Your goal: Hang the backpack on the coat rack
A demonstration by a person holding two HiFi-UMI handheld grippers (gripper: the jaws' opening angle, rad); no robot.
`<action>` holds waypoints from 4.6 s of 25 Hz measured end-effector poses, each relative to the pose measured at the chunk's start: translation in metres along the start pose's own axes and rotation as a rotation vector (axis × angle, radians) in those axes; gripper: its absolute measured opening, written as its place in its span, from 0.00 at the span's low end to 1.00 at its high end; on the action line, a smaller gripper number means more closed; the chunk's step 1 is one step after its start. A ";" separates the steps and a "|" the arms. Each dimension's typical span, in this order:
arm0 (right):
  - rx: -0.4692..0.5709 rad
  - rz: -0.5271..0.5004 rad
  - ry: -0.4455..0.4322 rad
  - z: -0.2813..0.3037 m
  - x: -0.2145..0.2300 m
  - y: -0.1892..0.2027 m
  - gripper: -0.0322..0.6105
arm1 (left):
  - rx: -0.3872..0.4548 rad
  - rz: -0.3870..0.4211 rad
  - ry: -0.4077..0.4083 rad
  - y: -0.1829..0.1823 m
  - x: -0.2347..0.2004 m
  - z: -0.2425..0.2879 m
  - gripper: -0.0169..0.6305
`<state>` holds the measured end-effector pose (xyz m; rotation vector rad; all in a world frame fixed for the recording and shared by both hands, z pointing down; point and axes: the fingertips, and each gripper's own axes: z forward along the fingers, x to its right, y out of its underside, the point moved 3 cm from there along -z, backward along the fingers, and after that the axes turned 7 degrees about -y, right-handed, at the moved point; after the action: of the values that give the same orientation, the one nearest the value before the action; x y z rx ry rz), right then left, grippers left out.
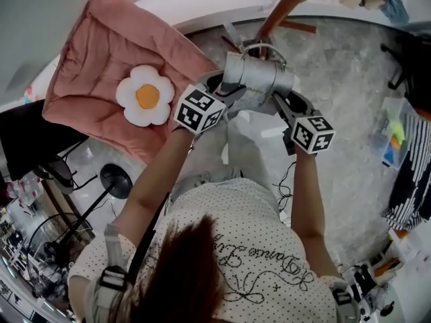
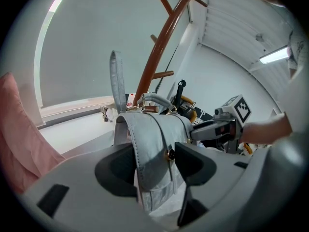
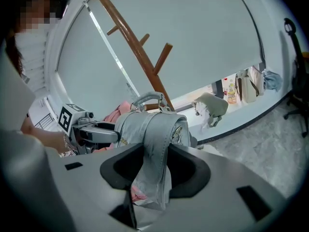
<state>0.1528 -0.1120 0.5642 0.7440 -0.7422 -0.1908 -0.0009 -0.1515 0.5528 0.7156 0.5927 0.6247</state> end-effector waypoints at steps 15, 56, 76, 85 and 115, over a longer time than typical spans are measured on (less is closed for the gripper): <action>-0.044 -0.004 0.040 0.023 0.019 0.016 0.30 | -0.073 -0.048 -0.019 0.024 -0.018 0.026 0.39; -0.053 0.111 0.062 0.052 0.056 0.026 0.41 | -0.177 -0.096 -0.061 0.042 -0.047 0.071 0.39; -0.090 0.079 0.117 0.050 0.060 0.037 0.41 | -0.199 -0.145 -0.121 0.069 -0.063 0.053 0.39; -0.047 0.065 0.128 0.024 0.045 0.031 0.38 | -0.172 -0.128 -0.149 0.069 -0.059 0.032 0.39; 0.221 -0.180 0.167 -0.051 -0.026 -0.074 0.10 | 0.165 0.027 -0.231 -0.048 -0.036 -0.056 0.04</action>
<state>0.1746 -0.1279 0.4744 1.0261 -0.5422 -0.2084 -0.0480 -0.1822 0.4933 0.9380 0.4236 0.5127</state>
